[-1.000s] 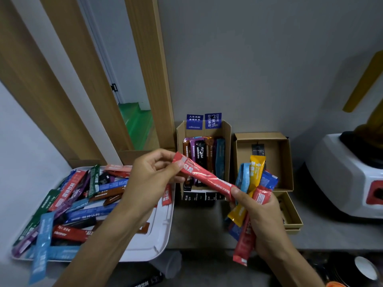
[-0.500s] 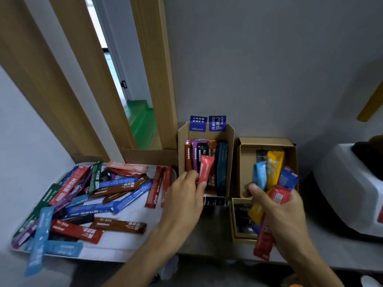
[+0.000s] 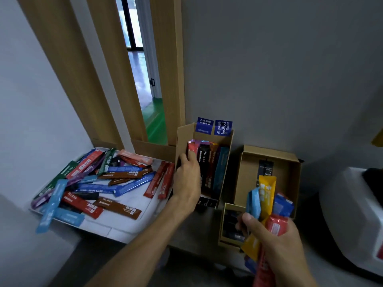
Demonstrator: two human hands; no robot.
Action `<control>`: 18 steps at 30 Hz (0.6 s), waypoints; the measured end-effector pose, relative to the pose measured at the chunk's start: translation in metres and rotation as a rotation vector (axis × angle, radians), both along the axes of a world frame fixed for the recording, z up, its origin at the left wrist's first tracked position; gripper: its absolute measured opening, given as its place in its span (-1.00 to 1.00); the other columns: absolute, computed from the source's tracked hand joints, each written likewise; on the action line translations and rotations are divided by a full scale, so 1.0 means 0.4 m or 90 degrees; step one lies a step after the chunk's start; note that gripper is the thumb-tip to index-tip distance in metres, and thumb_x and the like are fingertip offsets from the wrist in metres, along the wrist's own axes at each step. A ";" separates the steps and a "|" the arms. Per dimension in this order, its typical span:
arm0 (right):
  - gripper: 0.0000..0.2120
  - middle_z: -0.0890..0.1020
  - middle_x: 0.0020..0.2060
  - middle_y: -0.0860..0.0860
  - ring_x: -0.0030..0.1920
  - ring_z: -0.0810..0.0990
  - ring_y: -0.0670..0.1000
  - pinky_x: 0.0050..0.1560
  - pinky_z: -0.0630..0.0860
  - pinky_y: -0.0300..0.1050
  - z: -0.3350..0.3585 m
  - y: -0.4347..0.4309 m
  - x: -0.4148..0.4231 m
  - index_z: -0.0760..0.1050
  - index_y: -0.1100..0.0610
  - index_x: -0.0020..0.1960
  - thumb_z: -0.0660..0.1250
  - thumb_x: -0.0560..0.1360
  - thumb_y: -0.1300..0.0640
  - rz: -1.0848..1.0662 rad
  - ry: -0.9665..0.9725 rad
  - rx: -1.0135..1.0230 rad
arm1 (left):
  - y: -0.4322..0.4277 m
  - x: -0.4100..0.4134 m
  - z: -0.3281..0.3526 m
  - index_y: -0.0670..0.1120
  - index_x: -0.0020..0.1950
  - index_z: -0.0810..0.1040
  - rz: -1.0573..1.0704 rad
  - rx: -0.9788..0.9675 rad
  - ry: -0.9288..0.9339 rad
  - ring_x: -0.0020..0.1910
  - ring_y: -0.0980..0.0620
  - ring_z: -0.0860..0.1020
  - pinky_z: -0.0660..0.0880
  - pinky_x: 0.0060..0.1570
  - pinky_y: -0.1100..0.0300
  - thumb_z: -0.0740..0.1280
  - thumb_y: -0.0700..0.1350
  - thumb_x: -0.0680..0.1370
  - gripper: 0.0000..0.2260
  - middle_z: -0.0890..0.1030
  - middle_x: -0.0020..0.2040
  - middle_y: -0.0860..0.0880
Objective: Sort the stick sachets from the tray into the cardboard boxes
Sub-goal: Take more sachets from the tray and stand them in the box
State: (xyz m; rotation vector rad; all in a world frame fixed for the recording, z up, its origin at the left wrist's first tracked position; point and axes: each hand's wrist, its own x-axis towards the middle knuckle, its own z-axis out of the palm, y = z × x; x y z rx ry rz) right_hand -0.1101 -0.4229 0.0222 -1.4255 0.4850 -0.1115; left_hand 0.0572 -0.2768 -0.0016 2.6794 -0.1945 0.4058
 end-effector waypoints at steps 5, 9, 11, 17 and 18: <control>-0.50 0.74 -0.17 0.10 -0.14 0.73 0.08 -0.04 0.65 0.14 0.002 0.002 0.009 0.54 0.08 0.15 0.49 0.24 0.00 0.019 -0.033 -0.011 | 0.011 -0.021 -0.036 -0.15 0.41 0.30 -0.087 0.160 -0.020 -0.03 -0.04 0.68 0.63 -0.07 0.17 0.36 -0.24 0.56 -0.55 0.41 0.33 -0.17; -0.56 0.74 -0.13 0.06 -0.11 0.74 0.04 -0.07 0.62 0.03 0.011 0.017 0.021 0.52 0.09 0.18 0.46 0.33 0.02 0.031 -0.048 0.029 | 0.012 -0.025 -0.040 -0.18 0.42 0.29 -0.065 0.181 -0.010 0.03 -0.05 0.66 0.62 -0.03 0.16 0.39 -0.25 0.54 -0.51 0.38 0.37 -0.19; -0.59 0.74 -0.13 0.06 -0.11 0.74 0.03 -0.05 0.60 -0.01 0.017 0.026 0.031 0.53 0.13 0.17 0.45 0.36 0.04 0.036 -0.053 0.042 | 0.022 -0.042 -0.031 -0.15 0.42 0.32 -0.075 0.110 -0.005 0.09 -0.04 0.63 0.61 0.00 0.18 0.40 -0.23 0.54 -0.52 0.39 0.37 -0.14; -0.75 0.74 -0.10 -0.05 -0.08 0.73 -0.04 -0.10 0.61 -0.11 0.030 0.059 0.064 0.52 0.04 0.17 0.41 0.50 0.16 0.048 -0.064 0.008 | 0.047 -0.152 0.100 -0.03 0.08 0.60 -0.316 -0.457 0.142 -0.12 0.14 0.62 0.56 -0.15 0.29 0.29 -0.04 0.63 -0.87 0.63 -0.09 0.05; -0.75 0.73 -0.11 -0.08 -0.08 0.72 -0.06 -0.11 0.62 -0.13 0.035 0.071 0.067 0.52 0.04 0.17 0.41 0.50 0.17 0.050 -0.068 -0.005 | 0.051 -0.157 0.124 -0.03 0.10 0.61 -0.351 -0.468 0.157 -0.13 0.13 0.62 0.59 -0.14 0.24 0.31 -0.02 0.61 -0.86 0.62 -0.08 0.05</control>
